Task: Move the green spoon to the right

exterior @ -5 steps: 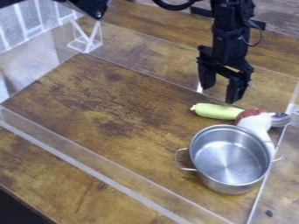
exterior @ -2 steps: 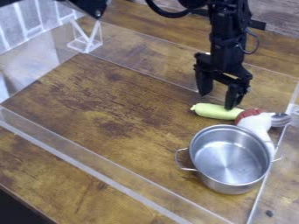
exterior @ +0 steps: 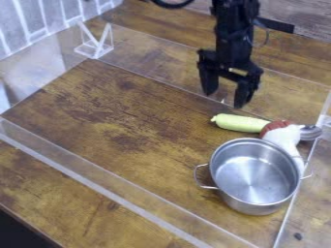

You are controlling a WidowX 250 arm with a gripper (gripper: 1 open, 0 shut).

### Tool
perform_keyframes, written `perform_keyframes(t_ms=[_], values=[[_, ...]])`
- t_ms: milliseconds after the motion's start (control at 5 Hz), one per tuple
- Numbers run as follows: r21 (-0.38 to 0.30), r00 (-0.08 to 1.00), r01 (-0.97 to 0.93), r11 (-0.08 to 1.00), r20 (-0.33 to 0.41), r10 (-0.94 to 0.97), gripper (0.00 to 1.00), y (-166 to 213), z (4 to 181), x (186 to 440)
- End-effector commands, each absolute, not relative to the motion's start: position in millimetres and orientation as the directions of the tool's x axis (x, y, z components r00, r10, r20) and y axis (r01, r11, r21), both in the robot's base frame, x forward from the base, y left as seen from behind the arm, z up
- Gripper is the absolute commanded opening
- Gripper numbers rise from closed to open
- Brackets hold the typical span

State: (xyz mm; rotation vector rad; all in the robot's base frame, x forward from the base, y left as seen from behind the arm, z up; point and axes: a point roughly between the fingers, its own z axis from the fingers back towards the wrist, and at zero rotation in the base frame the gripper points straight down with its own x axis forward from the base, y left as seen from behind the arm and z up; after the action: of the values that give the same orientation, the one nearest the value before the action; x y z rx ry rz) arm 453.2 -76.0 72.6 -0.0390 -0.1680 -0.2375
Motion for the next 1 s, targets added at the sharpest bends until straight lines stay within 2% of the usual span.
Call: perform_keyframes(t_ms=[0,200,800], values=[[-0.023,0.927,0.257,0.966,0.289,-0.24,1.0,-82,125.2,447],[-0.033,0.929,0.24,0.97,0.298,-0.219,1.0,-85,117.9,443],[-0.017,0.921,0.337,0.941,0.214,-0.326,1.0,-52,74.4,448]])
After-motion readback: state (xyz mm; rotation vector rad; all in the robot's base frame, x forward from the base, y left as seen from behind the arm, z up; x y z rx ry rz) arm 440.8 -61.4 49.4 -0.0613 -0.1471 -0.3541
